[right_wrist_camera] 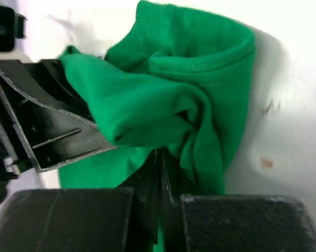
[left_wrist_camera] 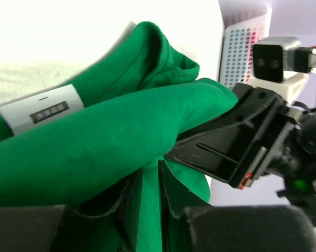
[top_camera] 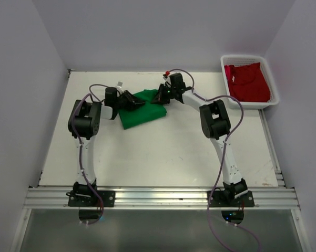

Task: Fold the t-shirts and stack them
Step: Smooth out wrinkles on the folded tshirt

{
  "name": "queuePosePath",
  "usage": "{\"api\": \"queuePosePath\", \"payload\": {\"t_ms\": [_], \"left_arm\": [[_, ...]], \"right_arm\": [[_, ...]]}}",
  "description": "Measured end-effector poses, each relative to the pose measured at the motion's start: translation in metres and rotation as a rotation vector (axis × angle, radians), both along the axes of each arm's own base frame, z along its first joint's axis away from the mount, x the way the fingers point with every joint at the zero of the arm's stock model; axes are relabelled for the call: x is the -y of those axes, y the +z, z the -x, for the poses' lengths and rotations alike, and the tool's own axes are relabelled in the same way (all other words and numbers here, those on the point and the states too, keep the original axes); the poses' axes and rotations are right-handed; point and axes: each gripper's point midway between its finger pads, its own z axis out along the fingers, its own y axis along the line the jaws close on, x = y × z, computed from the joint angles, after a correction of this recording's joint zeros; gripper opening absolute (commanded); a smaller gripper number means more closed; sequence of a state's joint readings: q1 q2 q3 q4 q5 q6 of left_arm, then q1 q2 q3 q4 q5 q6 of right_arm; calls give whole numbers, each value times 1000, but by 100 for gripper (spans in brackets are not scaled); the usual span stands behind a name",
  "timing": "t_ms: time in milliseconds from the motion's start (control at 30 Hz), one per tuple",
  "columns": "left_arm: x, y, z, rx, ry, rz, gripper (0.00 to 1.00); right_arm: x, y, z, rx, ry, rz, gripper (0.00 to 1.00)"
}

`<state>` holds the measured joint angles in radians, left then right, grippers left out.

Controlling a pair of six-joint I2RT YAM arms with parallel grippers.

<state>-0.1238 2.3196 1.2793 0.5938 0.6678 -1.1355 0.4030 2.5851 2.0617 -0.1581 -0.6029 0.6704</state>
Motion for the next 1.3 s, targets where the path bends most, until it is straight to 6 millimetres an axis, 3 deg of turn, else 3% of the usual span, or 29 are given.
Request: {"api": "queuePosePath", "payload": {"t_ms": [167, 333, 433, 667, 767, 867, 1033, 1100, 1300], "left_arm": [[0, -3, 17, -20, -42, -49, 18], [4, -7, 66, -50, -105, -103, 15], [13, -8, 114, -69, -157, -140, 13], [47, -11, 242, -109, -307, -197, 12], [50, -9, 275, -110, -339, -228, 12], [41, -9, 285, -120, -321, -281, 11], [31, 5, 278, -99, -297, -361, 11], [27, 21, 269, -73, -268, -399, 11], [10, 100, 243, 80, -114, -467, 12]], "right_arm": [[6, 1, 30, 59, -13, 172, 0], [22, 1, 93, 67, -9, 300, 0], [44, -1, 137, 48, -4, 364, 0], [94, -1, 201, 9, -27, 446, 0], [111, 0, 219, -7, -28, 487, 0], [131, -1, 224, -11, -44, 546, 0], [134, 16, 224, 16, -34, 536, 0], [128, 37, 223, 53, -27, 491, 0], [101, 103, 231, 167, 40, 309, 0]]}}
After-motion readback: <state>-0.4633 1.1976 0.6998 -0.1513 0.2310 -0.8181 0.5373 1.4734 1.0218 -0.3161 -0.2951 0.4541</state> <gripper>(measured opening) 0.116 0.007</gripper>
